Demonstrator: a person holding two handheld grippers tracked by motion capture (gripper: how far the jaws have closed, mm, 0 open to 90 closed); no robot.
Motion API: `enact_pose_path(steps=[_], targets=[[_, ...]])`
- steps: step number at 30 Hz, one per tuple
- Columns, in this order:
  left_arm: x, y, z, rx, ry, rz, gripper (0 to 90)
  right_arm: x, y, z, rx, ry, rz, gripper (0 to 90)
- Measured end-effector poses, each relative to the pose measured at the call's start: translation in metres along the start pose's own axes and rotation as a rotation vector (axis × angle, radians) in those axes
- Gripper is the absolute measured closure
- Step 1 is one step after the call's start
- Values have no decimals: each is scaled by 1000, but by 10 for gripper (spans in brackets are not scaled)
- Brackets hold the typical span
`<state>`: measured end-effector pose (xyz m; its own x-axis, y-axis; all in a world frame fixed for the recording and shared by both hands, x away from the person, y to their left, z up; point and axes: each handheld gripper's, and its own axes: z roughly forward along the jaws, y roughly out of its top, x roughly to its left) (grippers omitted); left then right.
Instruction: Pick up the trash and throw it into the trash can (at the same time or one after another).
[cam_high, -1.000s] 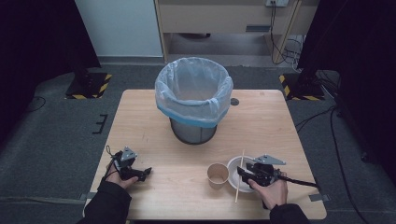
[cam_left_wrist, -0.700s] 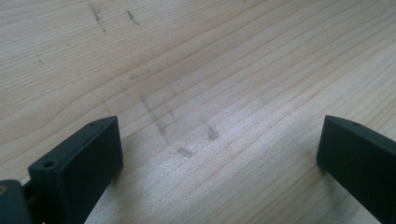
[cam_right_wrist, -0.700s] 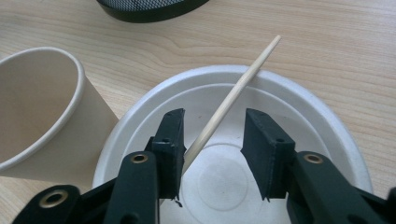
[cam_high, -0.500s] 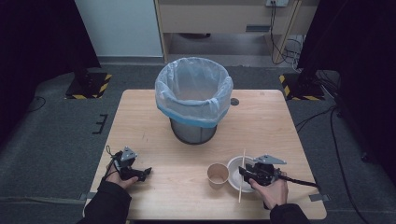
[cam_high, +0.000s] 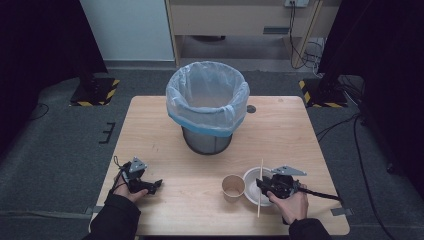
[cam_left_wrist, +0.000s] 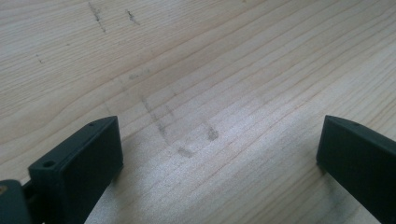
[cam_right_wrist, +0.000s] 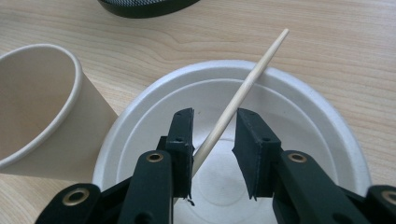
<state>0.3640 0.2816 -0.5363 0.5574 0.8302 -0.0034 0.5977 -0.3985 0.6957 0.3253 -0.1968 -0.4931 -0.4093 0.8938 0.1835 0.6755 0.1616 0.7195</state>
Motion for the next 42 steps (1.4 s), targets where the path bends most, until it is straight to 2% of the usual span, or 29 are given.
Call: enact_pose_path(steps=[17, 32, 35, 42], targets=[[0, 0, 0, 0, 0, 0, 0, -1, 2, -2, 17, 2, 1, 812], [0, 0, 0, 0, 0, 0, 0, -1, 1, -1, 28, 3, 1, 801], [0, 0, 0, 0, 0, 0, 0, -1, 0, 1, 55, -15, -19, 847], [0, 0, 0, 0, 0, 0, 0, -1, 1, -1, 65, -16, -18, 854]])
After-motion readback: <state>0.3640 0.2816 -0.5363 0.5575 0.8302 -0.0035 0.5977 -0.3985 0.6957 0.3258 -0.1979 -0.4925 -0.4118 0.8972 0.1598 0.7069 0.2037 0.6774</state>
